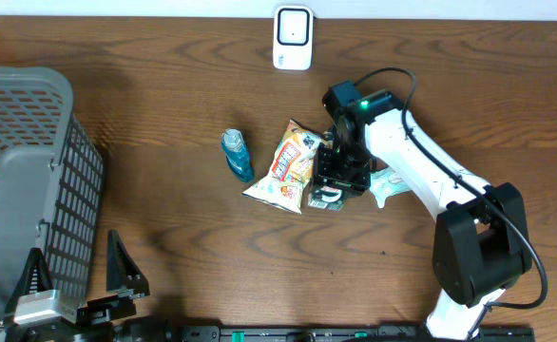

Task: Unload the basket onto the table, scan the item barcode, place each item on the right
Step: 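Close the right gripper on the Zam-Buk box and lift it, then carry the Zam-Buk box up to the white barcode scanner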

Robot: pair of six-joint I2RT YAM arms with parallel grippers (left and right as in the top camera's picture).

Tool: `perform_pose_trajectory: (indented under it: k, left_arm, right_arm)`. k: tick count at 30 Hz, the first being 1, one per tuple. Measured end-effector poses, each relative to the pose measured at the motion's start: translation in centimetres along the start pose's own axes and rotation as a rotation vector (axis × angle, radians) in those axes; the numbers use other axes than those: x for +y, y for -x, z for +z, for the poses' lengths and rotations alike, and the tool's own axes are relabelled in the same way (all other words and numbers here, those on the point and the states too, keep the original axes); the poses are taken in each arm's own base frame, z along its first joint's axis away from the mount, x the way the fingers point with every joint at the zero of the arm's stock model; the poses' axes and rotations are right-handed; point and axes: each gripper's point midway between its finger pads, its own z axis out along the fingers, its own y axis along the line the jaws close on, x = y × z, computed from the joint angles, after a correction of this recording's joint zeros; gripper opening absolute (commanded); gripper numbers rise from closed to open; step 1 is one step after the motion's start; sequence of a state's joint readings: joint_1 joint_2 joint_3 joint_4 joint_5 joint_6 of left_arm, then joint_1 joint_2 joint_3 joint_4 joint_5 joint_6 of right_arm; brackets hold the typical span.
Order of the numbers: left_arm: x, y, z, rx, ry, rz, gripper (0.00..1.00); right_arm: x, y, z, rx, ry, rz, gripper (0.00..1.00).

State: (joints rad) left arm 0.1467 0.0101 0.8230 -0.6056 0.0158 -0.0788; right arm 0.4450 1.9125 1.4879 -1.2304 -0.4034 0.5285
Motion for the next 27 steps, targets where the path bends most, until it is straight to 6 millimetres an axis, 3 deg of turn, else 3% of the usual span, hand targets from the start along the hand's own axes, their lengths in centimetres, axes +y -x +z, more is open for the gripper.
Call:
perform_pose_trajectory:
  k: [5, 8, 17, 22, 25, 27]
  left_arm:
    - [0.1, -0.6, 0.3, 0.015, 0.003, 0.001, 0.98]
    - [0.2, -1.5, 0.7, 0.038, 0.006, 0.002, 0.98]
    - [0.3, -2.4, 1.1, 0.062, 0.01, 0.002, 0.98]
    - [0.3, -2.4, 1.1, 0.06, 0.009, 0.002, 0.98]
    - [0.3, -2.0, 1.1, 0.044, 0.007, 0.002, 0.98]
    - [0.2, -1.5, 1.2, 0.023, 0.004, 0.001, 0.98]
  right_arm:
    - [2.6, -4.7, -1.0, 0.223, 0.188, -0.057, 0.44]
    - [3.0, -7.0, -1.8, 0.324, 0.229, -0.036, 0.43]
    - [3.6, -8.1, -2.3, 0.371, 0.281, -0.064, 0.45]
    - [3.7, -6.2, -2.0, 0.29, 0.294, -0.116, 0.39]
    - [4.2, -3.0, -2.1, 0.16, 0.319, -0.173, 0.39]
    - [4.3, 0.8, -2.6, 0.006, 0.305, -0.216, 0.39]
